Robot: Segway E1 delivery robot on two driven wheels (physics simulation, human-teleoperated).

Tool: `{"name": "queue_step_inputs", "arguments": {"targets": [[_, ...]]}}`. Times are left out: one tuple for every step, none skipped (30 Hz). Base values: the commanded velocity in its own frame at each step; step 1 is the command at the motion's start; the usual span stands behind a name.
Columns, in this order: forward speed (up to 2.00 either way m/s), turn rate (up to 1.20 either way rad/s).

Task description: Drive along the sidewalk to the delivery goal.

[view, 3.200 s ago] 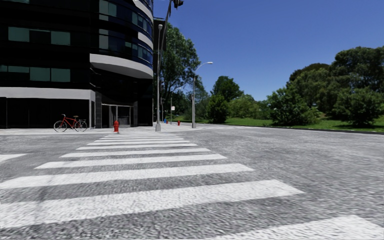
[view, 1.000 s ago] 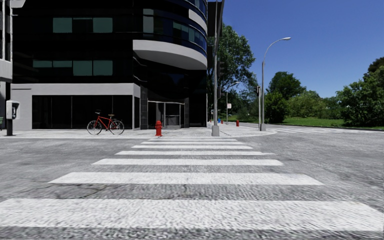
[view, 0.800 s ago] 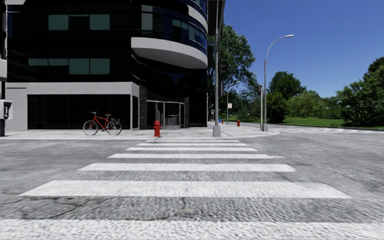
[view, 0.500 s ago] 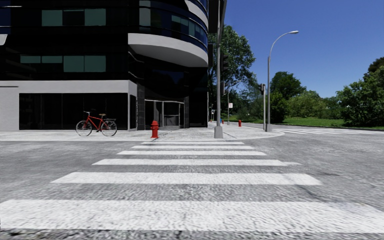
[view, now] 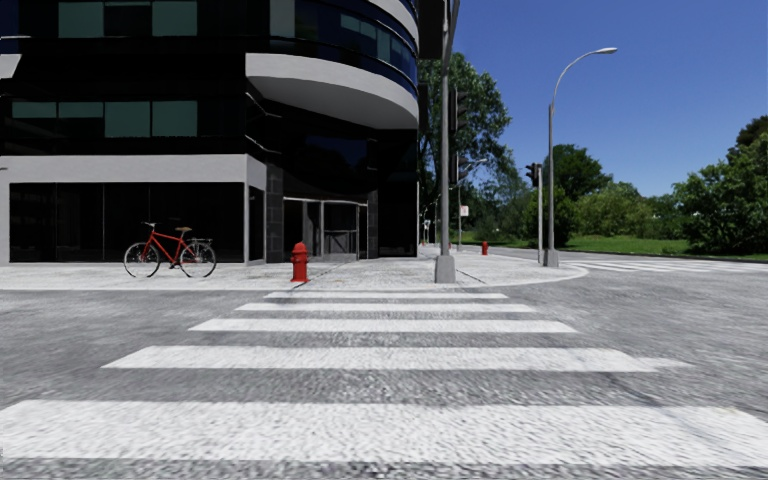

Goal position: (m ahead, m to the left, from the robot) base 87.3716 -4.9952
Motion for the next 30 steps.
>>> {"name": "queue_step_inputs", "arguments": {"targets": [[2.0, 0.0], [2.0, 0.0], [2.0, 0.0], [2.0, 0.01], [2.0, 0.01], [2.0, 0.08], [2.0, 0.1], [2.0, 0.1], [2.0, 0.1], [2.0, 0.11], [2.0, 0.12], [2.0, 0.16], [2.0, 0.16], [2.0, 0.25], [2.0, 0.28], [2.0, 0.28], [2.0, 0.28], [2.0, 0.28], [2.0, 0.23], [2.0, 0.23], [2.0, 0.12], [2.0, 0.03], [2.0, 0.0], [2.0, 0.0], [2.0, 0.0], [2.0, 0.0], [2.0, 0.0], [2.0, 0.0], [2.0, 0.0], [2.0, 0.0]]}}
